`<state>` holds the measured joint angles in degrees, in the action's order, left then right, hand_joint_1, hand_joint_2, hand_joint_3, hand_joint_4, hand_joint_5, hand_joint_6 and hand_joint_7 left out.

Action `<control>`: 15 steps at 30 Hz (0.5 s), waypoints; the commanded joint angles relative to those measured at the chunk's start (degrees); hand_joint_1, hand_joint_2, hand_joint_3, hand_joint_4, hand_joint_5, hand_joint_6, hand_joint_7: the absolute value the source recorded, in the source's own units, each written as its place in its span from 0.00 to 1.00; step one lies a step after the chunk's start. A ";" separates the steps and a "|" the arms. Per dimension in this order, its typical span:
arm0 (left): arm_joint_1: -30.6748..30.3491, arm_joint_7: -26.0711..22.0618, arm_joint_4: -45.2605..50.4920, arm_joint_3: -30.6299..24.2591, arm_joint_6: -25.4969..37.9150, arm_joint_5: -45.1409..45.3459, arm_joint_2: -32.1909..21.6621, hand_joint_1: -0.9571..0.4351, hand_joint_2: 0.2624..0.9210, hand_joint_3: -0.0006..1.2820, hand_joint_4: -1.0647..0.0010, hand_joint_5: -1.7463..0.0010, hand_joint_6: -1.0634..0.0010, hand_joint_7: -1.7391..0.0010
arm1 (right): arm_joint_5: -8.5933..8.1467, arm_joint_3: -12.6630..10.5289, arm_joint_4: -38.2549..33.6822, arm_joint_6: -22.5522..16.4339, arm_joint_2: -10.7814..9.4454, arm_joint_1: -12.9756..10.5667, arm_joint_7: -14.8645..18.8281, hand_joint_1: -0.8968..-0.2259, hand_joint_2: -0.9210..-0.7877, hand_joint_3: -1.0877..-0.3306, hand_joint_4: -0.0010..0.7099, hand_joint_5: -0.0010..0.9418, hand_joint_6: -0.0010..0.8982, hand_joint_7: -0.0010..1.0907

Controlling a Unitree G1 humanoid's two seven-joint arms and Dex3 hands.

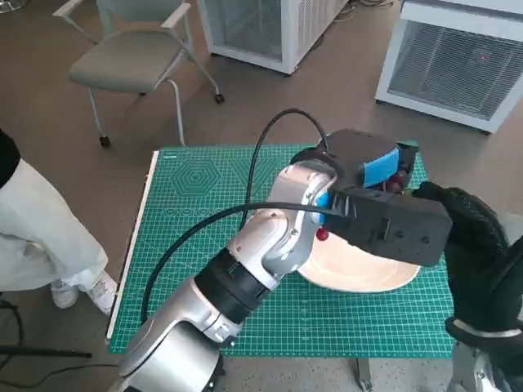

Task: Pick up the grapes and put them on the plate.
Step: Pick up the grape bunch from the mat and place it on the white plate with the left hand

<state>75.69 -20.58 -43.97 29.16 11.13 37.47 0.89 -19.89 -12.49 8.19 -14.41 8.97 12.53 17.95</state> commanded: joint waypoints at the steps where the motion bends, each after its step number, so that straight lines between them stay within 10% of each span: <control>1: 2.26 1.26 -2.04 -0.39 -1.26 -0.85 1.01 0.69 0.90 0.27 0.55 0.17 0.53 0.25 | 0.77 -0.02 -0.23 0.48 0.43 -1.07 -0.67 0.70 0.00 0.60 0.58 0.71 0.20 0.88; 6: 2.53 0.73 -4.49 -0.49 -1.17 -1.47 1.47 0.74 0.81 0.29 0.46 0.21 0.49 0.39 | 0.92 -0.02 -0.35 0.31 0.46 -1.08 -0.81 0.69 0.00 0.60 0.59 0.71 0.20 0.88; 12: 3.09 -0.24 -6.80 0.49 -1.79 -1.47 1.75 0.92 0.44 0.61 0.44 0.16 0.70 0.86 | 0.93 0.03 -0.60 0.19 0.40 -1.09 -0.87 0.69 0.00 0.60 0.59 0.70 0.20 0.88; 15: 3.35 -0.11 -7.24 2.19 -2.31 0.06 1.51 0.65 0.59 0.34 0.71 0.28 0.72 0.94 | 0.84 0.06 -0.73 0.10 0.40 -1.08 -0.76 0.69 0.00 0.60 0.59 0.70 0.20 0.88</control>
<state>76.62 -20.59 -50.78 30.10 9.79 36.39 2.27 -19.77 -12.48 8.16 -14.48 8.97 12.51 17.49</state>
